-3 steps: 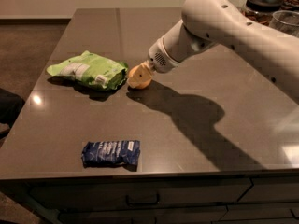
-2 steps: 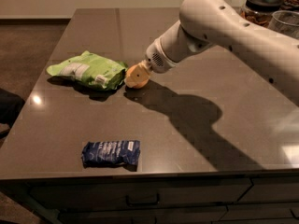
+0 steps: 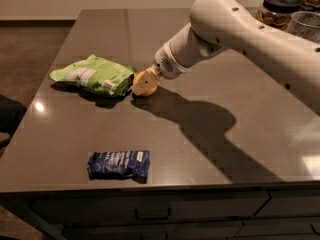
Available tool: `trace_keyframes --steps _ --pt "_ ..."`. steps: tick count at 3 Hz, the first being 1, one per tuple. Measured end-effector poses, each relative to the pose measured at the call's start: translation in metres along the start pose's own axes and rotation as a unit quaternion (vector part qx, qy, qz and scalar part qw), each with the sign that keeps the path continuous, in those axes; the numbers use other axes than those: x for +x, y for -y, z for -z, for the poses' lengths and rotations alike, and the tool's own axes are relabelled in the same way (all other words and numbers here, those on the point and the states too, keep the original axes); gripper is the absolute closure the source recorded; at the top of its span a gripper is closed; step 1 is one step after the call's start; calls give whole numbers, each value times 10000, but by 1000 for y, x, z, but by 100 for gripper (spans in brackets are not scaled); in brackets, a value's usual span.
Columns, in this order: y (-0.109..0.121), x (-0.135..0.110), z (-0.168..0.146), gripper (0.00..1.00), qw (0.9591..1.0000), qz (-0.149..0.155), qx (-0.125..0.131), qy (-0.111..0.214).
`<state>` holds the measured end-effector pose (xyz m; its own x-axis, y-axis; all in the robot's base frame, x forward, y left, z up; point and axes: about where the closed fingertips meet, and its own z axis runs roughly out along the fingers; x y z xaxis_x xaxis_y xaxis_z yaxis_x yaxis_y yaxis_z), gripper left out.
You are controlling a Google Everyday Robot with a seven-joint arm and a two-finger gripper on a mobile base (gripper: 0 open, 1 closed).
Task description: Move orange near green rice chip bag
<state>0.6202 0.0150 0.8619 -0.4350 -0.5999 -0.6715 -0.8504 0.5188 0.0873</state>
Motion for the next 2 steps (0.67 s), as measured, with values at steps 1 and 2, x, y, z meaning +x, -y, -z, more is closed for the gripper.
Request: trace_keyframes --steps 1,2 --pt "-1 0 -2 14 10000 8 -14 -7" --pt "-2 0 -3 0 10000 15 -28 -14"
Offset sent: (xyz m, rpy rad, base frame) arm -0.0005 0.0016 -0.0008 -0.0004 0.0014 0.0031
